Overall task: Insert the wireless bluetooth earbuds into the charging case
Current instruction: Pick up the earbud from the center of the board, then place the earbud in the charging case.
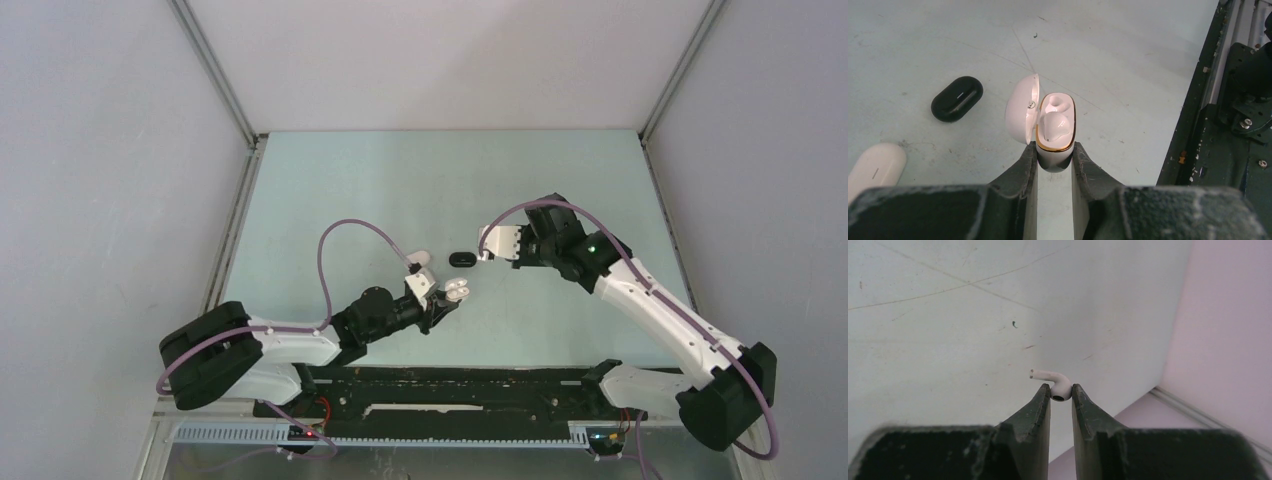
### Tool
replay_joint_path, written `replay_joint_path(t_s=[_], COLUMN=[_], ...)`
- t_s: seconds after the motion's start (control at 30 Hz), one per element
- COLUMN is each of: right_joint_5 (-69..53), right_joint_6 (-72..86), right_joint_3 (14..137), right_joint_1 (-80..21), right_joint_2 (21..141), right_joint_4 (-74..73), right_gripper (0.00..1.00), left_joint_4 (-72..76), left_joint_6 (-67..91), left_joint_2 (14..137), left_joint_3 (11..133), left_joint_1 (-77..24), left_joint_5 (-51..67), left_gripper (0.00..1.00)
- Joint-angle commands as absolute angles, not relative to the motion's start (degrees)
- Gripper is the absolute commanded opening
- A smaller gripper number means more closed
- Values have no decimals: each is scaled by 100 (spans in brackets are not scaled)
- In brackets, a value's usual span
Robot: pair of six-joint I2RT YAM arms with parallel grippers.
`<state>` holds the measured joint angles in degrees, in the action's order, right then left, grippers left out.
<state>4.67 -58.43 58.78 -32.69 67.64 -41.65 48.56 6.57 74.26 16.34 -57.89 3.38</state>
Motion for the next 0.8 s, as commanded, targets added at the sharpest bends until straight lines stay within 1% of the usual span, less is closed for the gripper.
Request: replay_joint_path(t_s=[0.0, 0.17, 0.3, 0.5, 0.77], right_joint_5=[979, 1581, 1827, 1967, 2091], right_joint_6=[-5941, -5156, -5109, -6034, -7615], right_joint_3=[6097, 6051, 5922, 5520, 4710], right_joint_1=[-3844, -4959, -5359, -5511, -6725], right_joint_2=[6205, 5644, 5445, 5354, 4856], right_joint_4=[-3909, -3460, -3043, -2039, -718], right_gripper=[0, 0, 0, 0, 0], left_joint_4=[4905, 4728, 4931, 5089, 5202], left_joint_6=[695, 632, 511, 637, 601], left_joint_2=[7246, 6711, 6380, 6113, 5748], left_joint_3=[1929, 1922, 1717, 1569, 1435], left_joint_1=[-5948, -6182, -6324, -6341, -6359], left_joint_5=[-80, -852, -1230, -1286, -1315], left_gripper=[0, 0, 0, 0, 0])
